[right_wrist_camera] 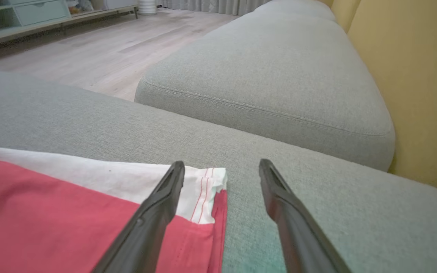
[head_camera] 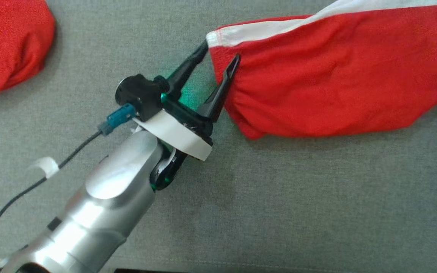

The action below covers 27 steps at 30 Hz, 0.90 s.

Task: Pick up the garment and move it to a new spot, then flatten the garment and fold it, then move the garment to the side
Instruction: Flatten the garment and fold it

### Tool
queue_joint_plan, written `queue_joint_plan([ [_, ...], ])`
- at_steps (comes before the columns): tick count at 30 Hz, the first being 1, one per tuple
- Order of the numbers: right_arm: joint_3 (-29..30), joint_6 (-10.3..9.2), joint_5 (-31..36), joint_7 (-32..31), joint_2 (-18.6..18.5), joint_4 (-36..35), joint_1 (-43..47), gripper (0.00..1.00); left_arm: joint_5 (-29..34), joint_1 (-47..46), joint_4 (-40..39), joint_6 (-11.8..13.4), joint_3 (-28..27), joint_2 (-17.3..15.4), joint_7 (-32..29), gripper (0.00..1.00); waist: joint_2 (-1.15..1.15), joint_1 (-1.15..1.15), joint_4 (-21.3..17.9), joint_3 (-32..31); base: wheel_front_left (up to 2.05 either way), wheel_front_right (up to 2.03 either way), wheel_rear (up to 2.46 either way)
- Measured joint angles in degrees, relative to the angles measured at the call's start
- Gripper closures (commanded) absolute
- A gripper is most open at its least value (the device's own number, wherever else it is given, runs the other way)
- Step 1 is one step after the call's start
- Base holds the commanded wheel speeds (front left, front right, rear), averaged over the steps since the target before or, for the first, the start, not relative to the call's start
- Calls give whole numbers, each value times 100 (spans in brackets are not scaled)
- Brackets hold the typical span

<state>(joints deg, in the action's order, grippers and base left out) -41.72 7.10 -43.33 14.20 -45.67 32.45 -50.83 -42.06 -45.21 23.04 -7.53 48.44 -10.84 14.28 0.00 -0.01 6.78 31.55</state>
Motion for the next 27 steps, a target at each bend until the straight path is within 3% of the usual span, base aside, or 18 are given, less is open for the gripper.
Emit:
queue_joint_plan([
  [2,-46,0,-303,0,51,146,53,0,231,90,20,140,-98,20,2,0,0,1,-14,-92,0,0,0],
  [5,-99,0,-805,-67,176,457,300,0,771,476,-338,609,-709,135,34,0,0,0,-21,-235,0,0,0],
  [9,-322,0,-1325,-514,420,875,549,0,1742,1418,-1105,1120,-1577,522,43,0,0,0,54,-412,0,0,0],
  [10,-357,0,-1390,-576,436,907,533,7,1949,1601,-1271,1178,-1701,579,43,0,0,0,77,-440,0,0,0],
  [11,-377,0,-1474,-633,444,955,514,54,2178,1753,-1433,1255,-1784,601,43,0,0,0,100,-464,0,0,0],
  [12,-435,0,-1525,-678,445,995,482,85,2383,1892,-1591,1337,-1896,627,43,0,0,0,124,-488,0,0,0],
  [13,-481,0,-1557,-720,452,1021,454,100,2504,2011,-1730,1386,-1981,653,43,0,0,0,145,-513,0,0,0],
  [18,-627,0,-1788,-660,553,1240,444,100,3070,2577,-2231,1625,-2172,758,43,0,0,0,200,-697,0,0,0],
  [22,-677,0,-1906,-626,501,1401,497,100,3154,2957,-2401,1714,-2260,775,43,0,0,0,182,-850,0,0,0],
  [27,-771,0,-1979,-570,-58,1559,754,100,3212,3354,-2535,1706,-2288,776,43,0,0,0,41,-1049,0,0,0],
])
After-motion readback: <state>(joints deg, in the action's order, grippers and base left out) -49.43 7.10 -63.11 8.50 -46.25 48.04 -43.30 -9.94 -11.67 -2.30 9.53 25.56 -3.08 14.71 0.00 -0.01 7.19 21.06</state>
